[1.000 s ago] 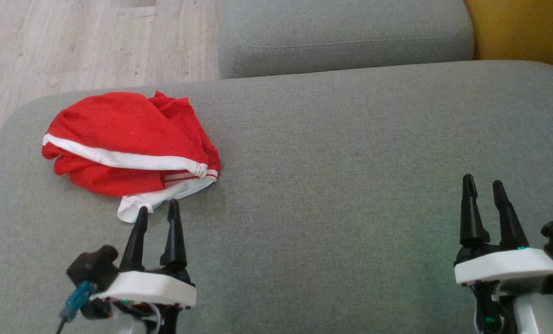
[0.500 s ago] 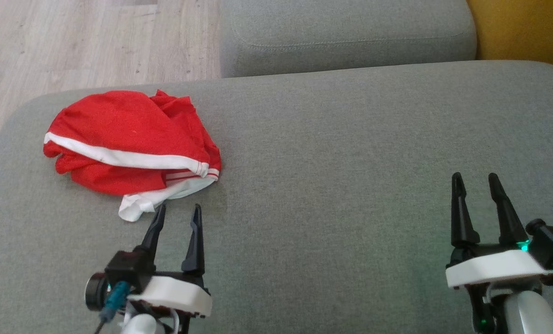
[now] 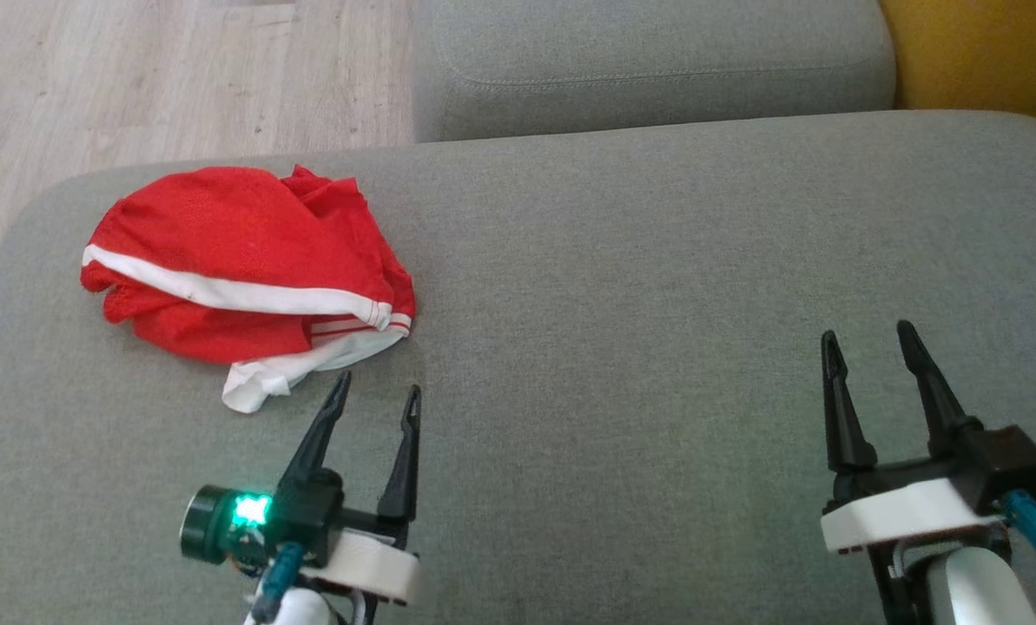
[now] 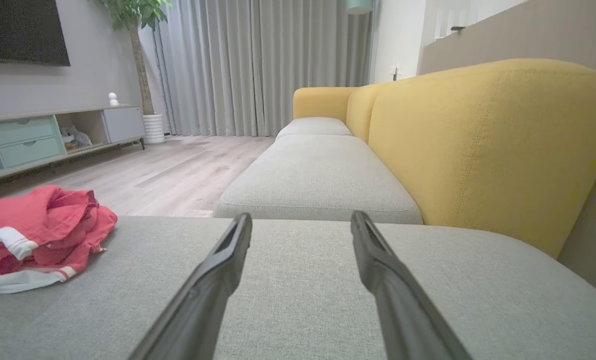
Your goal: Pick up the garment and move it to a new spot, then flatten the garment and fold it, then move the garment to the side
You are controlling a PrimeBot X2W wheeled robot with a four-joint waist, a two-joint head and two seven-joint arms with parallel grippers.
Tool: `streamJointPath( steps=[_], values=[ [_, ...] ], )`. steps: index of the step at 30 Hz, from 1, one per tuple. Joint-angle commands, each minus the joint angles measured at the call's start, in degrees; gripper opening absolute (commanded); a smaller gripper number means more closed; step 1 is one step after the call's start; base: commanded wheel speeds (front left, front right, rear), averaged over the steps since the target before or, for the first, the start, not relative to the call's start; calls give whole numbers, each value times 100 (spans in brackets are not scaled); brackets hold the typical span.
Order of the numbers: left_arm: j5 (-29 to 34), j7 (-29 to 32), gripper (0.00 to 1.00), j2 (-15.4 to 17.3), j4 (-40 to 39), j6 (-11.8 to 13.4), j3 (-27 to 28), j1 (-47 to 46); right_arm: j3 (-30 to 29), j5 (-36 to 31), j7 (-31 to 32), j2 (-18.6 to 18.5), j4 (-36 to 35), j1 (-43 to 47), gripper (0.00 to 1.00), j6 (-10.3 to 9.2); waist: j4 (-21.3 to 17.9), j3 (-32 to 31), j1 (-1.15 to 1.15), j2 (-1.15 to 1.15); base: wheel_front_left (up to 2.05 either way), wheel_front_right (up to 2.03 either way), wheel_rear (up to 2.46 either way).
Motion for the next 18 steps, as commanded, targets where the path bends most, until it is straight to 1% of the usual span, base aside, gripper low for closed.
streamJointPath(
  steps=[1, 4, 6, 8, 11, 14, 16, 18],
  values=[
    [199, -84, 100, 115, -211, 68, 73, -347, 107, -240, -90, -55, -220, -148, 100, -4, 2, 4, 0, 0, 0, 0, 0],
    [388, -135, 100, 153, -223, 145, -54, -387, 150, -451, -140, -56, -239, -161, 100, -4, 11, 11, 0, 0, 0, 0, 0],
    [379, -169, 100, 121, -260, 173, -74, -384, 199, -417, -174, -57, -287, -163, 100, -4, 18, 16, 0, 0, 0, 0, 0],
    [291, -203, 100, 60, -360, 209, -1, -356, 185, -145, -208, -58, -301, -151, 100, -4, 24, 22, 0, 0, 0, 0, 0],
    [116, -254, 100, -55, -600, 198, 182, -262, 149, 437, -259, -59, -222, -105, 100, -4, 38, 21, 0, 0, 0, 0, 0],
    [-72, -306, 100, -191, -722, 66, 449, -104, 144, 745, -310, -60, -120, -52, 100, -4, 53, 6, 0, 0, 0, 0, 0],
    [-74, -340, 100, -255, -739, -60, 580, -23, 146, 926, -343, -60, -46, -20, 100, -4, 59, 4, 0, 0, 0, 0, 0],
    [1, -374, 100, -299, -703, -200, 664, 47, 193, 965, -377, -61, 51, 0, 100, -4, 61, 5, 0, 0, 0, 0, 0]
  ],
)
